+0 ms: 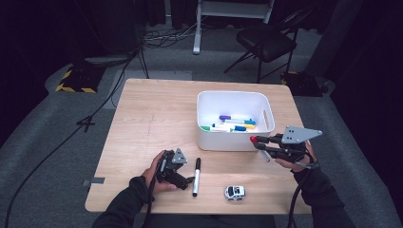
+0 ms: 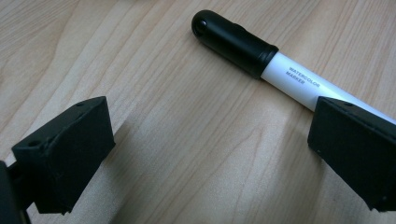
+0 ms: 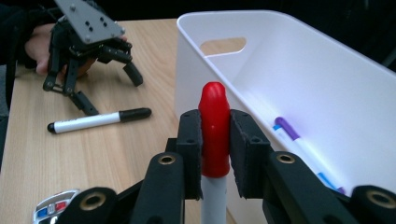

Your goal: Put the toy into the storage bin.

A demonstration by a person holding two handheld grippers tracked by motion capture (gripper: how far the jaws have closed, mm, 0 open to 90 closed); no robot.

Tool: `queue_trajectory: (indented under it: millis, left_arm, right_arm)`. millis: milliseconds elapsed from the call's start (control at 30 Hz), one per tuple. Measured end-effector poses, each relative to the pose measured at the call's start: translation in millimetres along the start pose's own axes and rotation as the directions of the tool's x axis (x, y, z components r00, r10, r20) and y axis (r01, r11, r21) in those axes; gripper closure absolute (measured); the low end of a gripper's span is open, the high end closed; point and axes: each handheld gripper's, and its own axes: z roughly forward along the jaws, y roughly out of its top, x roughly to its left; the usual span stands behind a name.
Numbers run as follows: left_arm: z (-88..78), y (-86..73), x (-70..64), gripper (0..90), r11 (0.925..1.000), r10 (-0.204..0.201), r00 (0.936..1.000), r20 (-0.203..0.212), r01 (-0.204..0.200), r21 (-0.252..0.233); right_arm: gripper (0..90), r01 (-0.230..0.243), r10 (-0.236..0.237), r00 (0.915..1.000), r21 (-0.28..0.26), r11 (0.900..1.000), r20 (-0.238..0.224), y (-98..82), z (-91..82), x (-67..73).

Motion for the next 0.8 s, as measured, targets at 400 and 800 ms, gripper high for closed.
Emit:
queue_trajectory:
  millis: [400,800]
  left_arm:
    - [0.4,-0.3,-0.1,0.5,1.0,-0.002,1.0,0.0,0.002,-0.007]
    - [0.4,-0.3,-0.2,0.5,1.0,-0.002,1.0,-0.001,0.002,-0.007]
  right_arm:
    - [75.1,0.009,-0.007,0.9976,-0.027,1.0,0.069,38.6,-21.2,-14.0]
    - [75.1,0.025,-0.019,0.991,-0.044,0.999,0.132,72.8,-32.4,-35.8]
